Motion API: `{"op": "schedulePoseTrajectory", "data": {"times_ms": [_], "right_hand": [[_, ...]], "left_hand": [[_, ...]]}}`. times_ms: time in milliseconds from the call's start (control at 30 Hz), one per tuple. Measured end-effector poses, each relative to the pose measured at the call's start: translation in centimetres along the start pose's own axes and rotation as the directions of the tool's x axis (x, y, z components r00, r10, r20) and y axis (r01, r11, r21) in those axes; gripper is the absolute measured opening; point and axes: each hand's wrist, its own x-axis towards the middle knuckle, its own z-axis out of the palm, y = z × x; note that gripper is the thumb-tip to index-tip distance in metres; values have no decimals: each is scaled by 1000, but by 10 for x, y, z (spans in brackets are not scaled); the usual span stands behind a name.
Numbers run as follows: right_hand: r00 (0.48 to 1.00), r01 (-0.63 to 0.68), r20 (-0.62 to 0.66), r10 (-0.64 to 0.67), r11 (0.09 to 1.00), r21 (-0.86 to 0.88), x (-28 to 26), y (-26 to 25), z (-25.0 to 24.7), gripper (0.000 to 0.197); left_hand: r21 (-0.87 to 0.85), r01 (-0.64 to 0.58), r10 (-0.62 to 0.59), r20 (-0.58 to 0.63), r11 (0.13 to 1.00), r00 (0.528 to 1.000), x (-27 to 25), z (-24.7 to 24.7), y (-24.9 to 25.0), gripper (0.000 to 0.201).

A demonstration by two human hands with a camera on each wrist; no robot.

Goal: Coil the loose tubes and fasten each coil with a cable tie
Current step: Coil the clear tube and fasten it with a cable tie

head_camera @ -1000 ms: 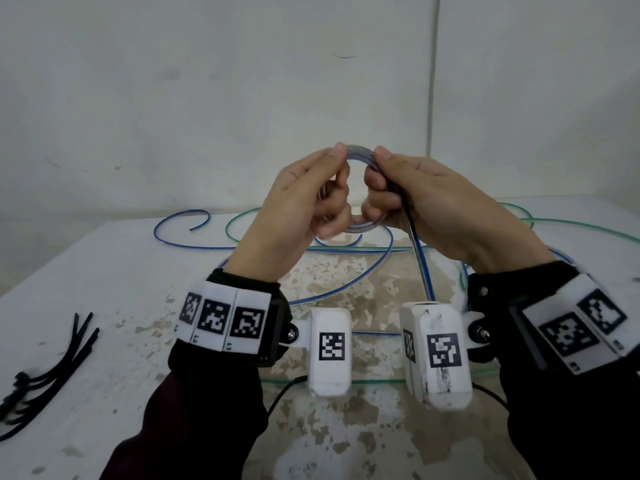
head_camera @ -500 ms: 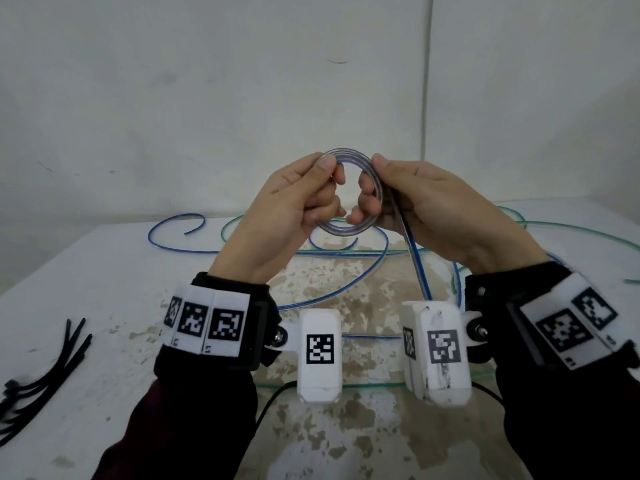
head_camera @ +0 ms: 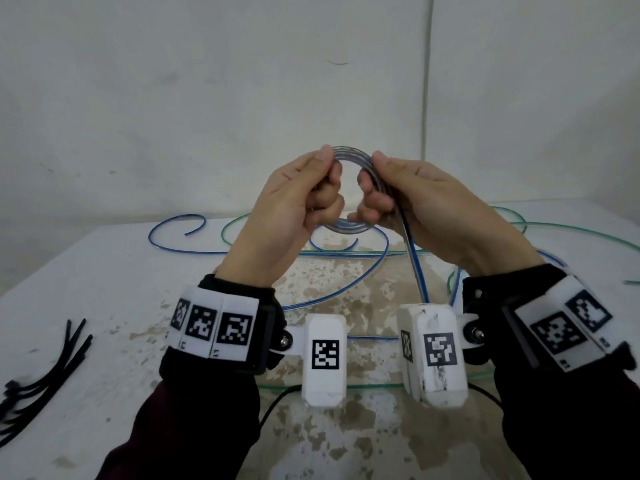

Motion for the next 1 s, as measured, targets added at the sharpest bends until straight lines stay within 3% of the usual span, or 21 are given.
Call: {"op": "schedulePoseTrajectory", "data": {"times_ms": [133,233,333,400,467,567,700,800,1000], "right_hand": [[999,-22,19,26,985,-174,-3,2,-1,37],[1000,8,14,-6,987,-158,-1,4,2,37],[998,56,-13,-57,996,-70,1,4,3,40],[998,60,3,-60,998,-11,1,2,2,39],[998,54,8,-54,999,-1,-1,0,1,39],[1000,6,-7,-7,998,-57,-1,1,4,39],[998,19,-63,-21,999,-37,1,2,7,38],[999,18,-36,-18,1000,-12,0,0,4,38],[998,34,-53,-33,999,15,1,1,4,36]], "left_hand": [[127,138,-157,149,982,976,-4,-7,1,32],[192,30,-52,113,981,992,-5,-8,1,30],[50,-64,65,-10,997,998,-1,-3,-1,31],[-26,-51,50,-23,998,998,1,1,-1,32],[-47,24,-22,38,999,999,1,1,-1,32],[60,83,-90,119,995,989,-2,-1,0,31],[30,-30,31,-21,999,999,0,1,0,32],[-32,-61,59,-79,998,995,2,1,0,32],[-27,78,-76,79,997,994,0,2,-1,30]]}}
